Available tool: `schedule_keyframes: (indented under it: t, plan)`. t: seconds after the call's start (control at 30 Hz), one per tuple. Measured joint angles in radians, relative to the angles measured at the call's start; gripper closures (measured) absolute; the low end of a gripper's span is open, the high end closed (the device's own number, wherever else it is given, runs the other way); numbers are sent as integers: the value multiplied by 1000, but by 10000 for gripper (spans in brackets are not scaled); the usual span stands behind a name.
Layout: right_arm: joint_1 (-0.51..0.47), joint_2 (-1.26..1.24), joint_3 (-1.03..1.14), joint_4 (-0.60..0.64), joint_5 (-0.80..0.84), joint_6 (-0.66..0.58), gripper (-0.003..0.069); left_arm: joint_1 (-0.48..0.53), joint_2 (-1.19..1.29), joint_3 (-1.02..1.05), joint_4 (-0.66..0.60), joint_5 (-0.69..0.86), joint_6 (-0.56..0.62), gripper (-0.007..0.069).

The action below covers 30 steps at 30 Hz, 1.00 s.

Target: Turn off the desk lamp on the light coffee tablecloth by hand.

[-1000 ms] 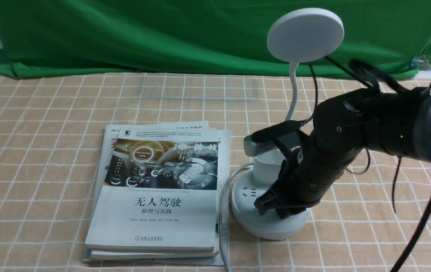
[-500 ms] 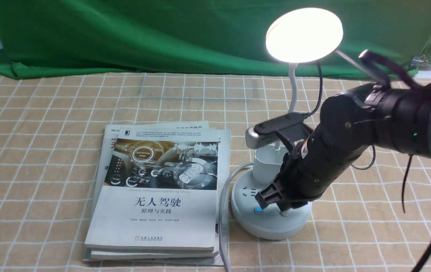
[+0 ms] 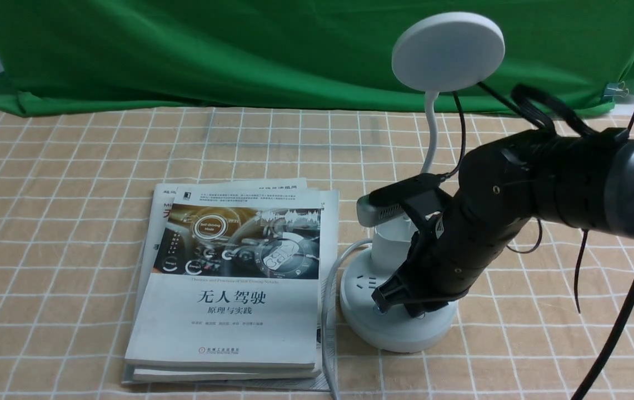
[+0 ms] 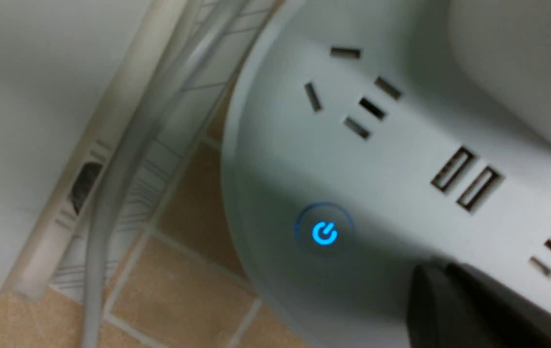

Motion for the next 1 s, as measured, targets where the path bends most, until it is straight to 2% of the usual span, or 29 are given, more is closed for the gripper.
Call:
schedule_keyframes:
  t: [0.27, 0.67, 1.0]
  plan:
    - [0, -88, 41, -2, 1, 6, 623, 0, 0, 0, 0, 0, 0, 620]
    - [5, -602, 390, 0, -9, 48, 611, 0, 0, 0, 0, 0, 0, 620]
    - [6, -821, 437, 2, -14, 48, 589, 0, 0, 0, 0, 0, 0, 620]
